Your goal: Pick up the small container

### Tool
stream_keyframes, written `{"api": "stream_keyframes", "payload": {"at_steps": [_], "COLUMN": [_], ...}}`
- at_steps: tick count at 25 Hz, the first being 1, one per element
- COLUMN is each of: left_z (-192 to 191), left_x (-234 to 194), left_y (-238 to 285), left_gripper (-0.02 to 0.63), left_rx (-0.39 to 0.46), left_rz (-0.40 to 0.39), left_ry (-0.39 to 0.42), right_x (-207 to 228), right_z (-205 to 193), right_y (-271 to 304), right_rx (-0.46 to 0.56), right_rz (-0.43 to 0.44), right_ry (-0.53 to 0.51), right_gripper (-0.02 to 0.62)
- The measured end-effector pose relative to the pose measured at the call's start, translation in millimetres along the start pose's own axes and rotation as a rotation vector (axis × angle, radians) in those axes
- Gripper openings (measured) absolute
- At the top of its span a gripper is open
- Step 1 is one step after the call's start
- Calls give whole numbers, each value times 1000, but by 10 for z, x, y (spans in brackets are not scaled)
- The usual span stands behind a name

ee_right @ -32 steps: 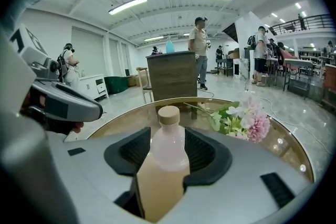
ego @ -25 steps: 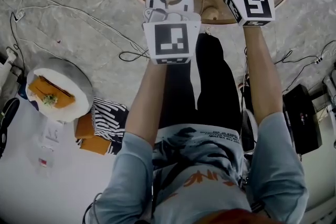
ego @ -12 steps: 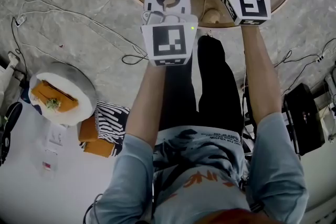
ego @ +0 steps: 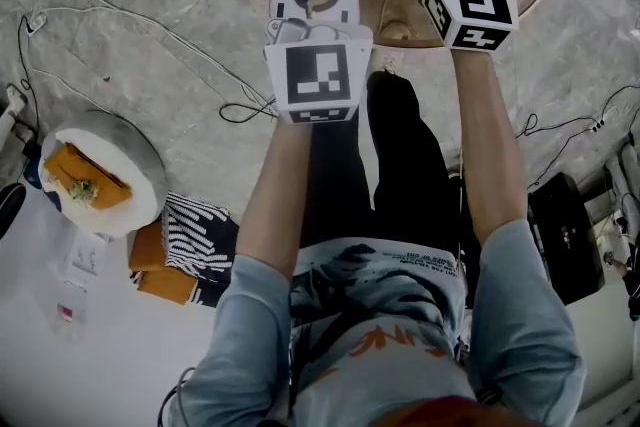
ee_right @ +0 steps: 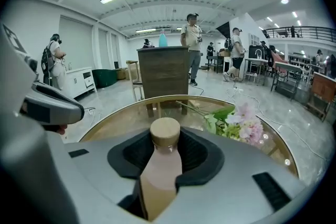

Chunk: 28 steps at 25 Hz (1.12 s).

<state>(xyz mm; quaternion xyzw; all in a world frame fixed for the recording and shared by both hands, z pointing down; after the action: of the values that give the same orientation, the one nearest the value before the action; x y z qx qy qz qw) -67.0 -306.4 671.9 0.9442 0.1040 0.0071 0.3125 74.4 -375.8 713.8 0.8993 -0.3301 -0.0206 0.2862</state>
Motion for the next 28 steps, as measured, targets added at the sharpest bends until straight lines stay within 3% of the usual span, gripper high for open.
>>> {"api": "stream_keyframes", "payload": {"at_steps": [4, 9, 14, 28], "left_z": [42, 219, 573, 2079], "left_x": [43, 140, 421, 1140], "left_y": [-207, -544, -935, -2261], "left_gripper": [23, 24, 23, 23], "left_rx": [25, 73, 145, 348], "left_rz": [51, 156, 197, 246], "left_ry": [-23, -123, -157, -62], "right_x": [2, -40, -140, -346], "right_z": [69, 257, 571, 1934], "right_y": [-382, -979, -1625, -3338], "right_rx": [23, 57, 80, 275], "right_rz": [14, 26, 62, 20], "right_ry": [29, 36, -21, -56], "right_gripper": [149, 149, 149, 149]}}
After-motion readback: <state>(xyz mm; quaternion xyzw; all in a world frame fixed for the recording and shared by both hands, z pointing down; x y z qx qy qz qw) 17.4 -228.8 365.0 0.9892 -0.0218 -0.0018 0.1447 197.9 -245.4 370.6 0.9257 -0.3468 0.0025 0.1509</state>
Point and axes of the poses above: the fingertips, and each gripper's own axes: y forward along the fingers, x to its right, z out of its top, the point moved 6 cm from there along -y, backward along the fingers, and after that the axes turned 11 degrees about z, right-handed, at the moved point
